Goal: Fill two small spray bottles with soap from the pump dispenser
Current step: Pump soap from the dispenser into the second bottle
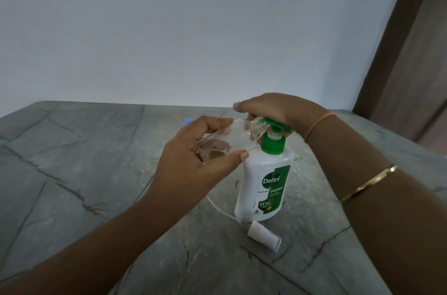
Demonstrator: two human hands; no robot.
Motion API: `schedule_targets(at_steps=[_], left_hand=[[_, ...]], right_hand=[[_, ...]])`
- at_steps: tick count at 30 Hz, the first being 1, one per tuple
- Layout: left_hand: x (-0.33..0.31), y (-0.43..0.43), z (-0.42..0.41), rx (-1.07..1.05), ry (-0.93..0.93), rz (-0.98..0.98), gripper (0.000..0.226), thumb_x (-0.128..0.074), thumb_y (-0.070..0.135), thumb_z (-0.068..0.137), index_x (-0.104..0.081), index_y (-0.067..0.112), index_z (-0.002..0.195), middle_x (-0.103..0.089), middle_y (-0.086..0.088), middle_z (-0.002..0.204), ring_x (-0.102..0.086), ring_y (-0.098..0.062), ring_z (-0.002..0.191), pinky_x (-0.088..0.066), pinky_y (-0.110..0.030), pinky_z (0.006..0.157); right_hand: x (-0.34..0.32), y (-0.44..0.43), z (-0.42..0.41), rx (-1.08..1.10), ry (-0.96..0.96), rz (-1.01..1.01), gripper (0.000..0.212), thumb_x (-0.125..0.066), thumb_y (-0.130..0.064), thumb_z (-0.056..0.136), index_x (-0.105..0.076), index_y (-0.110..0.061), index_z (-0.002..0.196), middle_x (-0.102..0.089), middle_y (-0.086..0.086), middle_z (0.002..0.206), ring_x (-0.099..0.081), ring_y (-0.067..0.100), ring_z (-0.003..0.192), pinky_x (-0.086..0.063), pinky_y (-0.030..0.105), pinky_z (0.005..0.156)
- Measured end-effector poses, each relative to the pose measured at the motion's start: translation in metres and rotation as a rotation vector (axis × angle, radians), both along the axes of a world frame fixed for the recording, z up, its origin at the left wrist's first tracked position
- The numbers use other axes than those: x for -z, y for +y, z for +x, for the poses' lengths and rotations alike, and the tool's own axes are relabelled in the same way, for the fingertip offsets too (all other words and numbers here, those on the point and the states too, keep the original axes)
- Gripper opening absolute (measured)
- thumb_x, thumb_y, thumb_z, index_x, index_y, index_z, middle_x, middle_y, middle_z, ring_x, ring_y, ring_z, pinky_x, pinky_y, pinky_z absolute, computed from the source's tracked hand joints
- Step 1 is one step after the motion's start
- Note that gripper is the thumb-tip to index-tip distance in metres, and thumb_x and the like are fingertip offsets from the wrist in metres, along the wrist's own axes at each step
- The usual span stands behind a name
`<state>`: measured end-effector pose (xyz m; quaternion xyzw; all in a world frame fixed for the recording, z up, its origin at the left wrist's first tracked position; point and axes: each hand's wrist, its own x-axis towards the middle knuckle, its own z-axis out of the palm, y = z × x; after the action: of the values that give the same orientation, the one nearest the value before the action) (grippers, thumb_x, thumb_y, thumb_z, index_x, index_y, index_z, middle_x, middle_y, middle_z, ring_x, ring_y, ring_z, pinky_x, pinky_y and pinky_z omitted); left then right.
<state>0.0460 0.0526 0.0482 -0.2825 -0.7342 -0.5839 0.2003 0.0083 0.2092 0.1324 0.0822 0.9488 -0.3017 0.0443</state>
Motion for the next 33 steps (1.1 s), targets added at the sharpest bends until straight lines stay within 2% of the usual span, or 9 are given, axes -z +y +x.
schedule_targets(at_steps=[7, 10, 16, 19, 22, 25, 29, 31, 33], left_hand=[[-0.002, 0.0, 0.001, -0.001, 0.011, 0.0, 0.041, -0.07, 0.042, 0.06, -0.057, 0.036, 0.098, -0.063, 0.011, 0.103, -0.064, 0.002, 0.084, -0.048, -0.008, 0.063], [-0.003, 0.0, 0.001, -0.02, 0.026, -0.014, 0.042, -0.068, 0.047, 0.06, -0.054, 0.04, 0.099, -0.062, 0.013, 0.104, -0.063, 0.004, 0.085, -0.048, -0.007, 0.062], [-0.003, -0.001, 0.0, -0.034, 0.027, -0.012, 0.044, -0.067, 0.05, 0.059, -0.054, 0.041, 0.099, -0.062, 0.014, 0.106, -0.063, 0.004, 0.087, -0.052, -0.011, 0.064], [-0.004, -0.001, -0.001, -0.034, 0.036, -0.015, 0.041, -0.068, 0.047, 0.06, -0.052, 0.042, 0.098, -0.061, 0.015, 0.106, -0.062, 0.006, 0.088, -0.048, -0.006, 0.063], [-0.003, -0.001, 0.0, -0.024, 0.04, -0.009, 0.042, -0.069, 0.045, 0.061, -0.053, 0.04, 0.099, -0.061, 0.013, 0.106, -0.062, 0.006, 0.087, -0.046, -0.005, 0.063], [-0.001, -0.001, -0.001, -0.03, 0.038, -0.018, 0.042, -0.068, 0.046, 0.061, -0.054, 0.039, 0.1, -0.063, 0.012, 0.105, -0.062, 0.004, 0.088, -0.047, -0.006, 0.065], [0.001, 0.001, -0.001, -0.024, 0.029, -0.028, 0.042, -0.066, 0.047, 0.062, -0.053, 0.038, 0.101, -0.062, 0.013, 0.105, -0.062, 0.005, 0.087, -0.048, -0.006, 0.064], [0.001, 0.001, -0.001, -0.019, 0.028, -0.027, 0.042, -0.066, 0.047, 0.062, -0.053, 0.038, 0.1, -0.061, 0.013, 0.105, -0.062, 0.006, 0.087, -0.047, -0.006, 0.063], [0.002, 0.001, -0.001, -0.02, 0.025, -0.021, 0.043, -0.067, 0.047, 0.061, -0.053, 0.038, 0.101, -0.061, 0.013, 0.105, -0.062, 0.006, 0.087, -0.047, -0.006, 0.063]], right_hand=[[-0.002, -0.002, 0.002, -0.016, 0.059, 0.013, 0.037, -0.044, -0.05, 0.093, -0.054, -0.015, 0.101, -0.062, 0.006, 0.075, -0.059, 0.016, 0.059, -0.041, 0.022, 0.054], [-0.007, -0.002, 0.001, -0.029, 0.118, 0.04, 0.042, -0.043, -0.048, 0.094, -0.058, -0.01, 0.102, -0.062, 0.005, 0.068, -0.058, 0.013, 0.053, -0.04, 0.022, 0.052], [-0.011, -0.003, -0.002, -0.042, 0.113, 0.078, 0.043, -0.04, -0.046, 0.096, -0.057, -0.008, 0.105, -0.064, 0.006, 0.07, -0.058, 0.018, 0.063, -0.041, 0.025, 0.056], [-0.009, -0.004, -0.003, -0.026, 0.08, 0.079, 0.041, -0.037, -0.044, 0.096, -0.057, -0.01, 0.106, -0.064, 0.006, 0.069, -0.058, 0.018, 0.064, -0.042, 0.024, 0.058], [-0.007, -0.002, 0.0, -0.016, 0.086, 0.098, 0.04, -0.036, -0.043, 0.096, -0.059, -0.01, 0.099, -0.062, 0.005, 0.065, -0.054, 0.018, 0.058, -0.039, 0.023, 0.054], [-0.003, -0.003, 0.001, -0.017, 0.088, 0.126, 0.036, -0.039, -0.04, 0.096, -0.057, -0.01, 0.085, -0.058, 0.005, 0.071, -0.05, 0.017, 0.058, -0.035, 0.023, 0.05], [-0.001, -0.004, 0.002, -0.01, 0.087, 0.106, 0.032, -0.042, -0.039, 0.095, -0.056, -0.01, 0.092, -0.055, 0.005, 0.076, -0.051, 0.017, 0.063, -0.035, 0.024, 0.05], [-0.001, -0.004, 0.002, -0.01, 0.11, 0.106, 0.033, -0.042, -0.039, 0.095, -0.056, -0.01, 0.092, -0.054, 0.004, 0.071, -0.05, 0.016, 0.058, -0.034, 0.023, 0.048], [0.001, -0.005, 0.001, -0.008, 0.155, 0.111, 0.034, -0.042, -0.039, 0.094, -0.058, -0.009, 0.089, -0.055, 0.003, 0.062, -0.052, 0.012, 0.045, -0.034, 0.021, 0.046]])
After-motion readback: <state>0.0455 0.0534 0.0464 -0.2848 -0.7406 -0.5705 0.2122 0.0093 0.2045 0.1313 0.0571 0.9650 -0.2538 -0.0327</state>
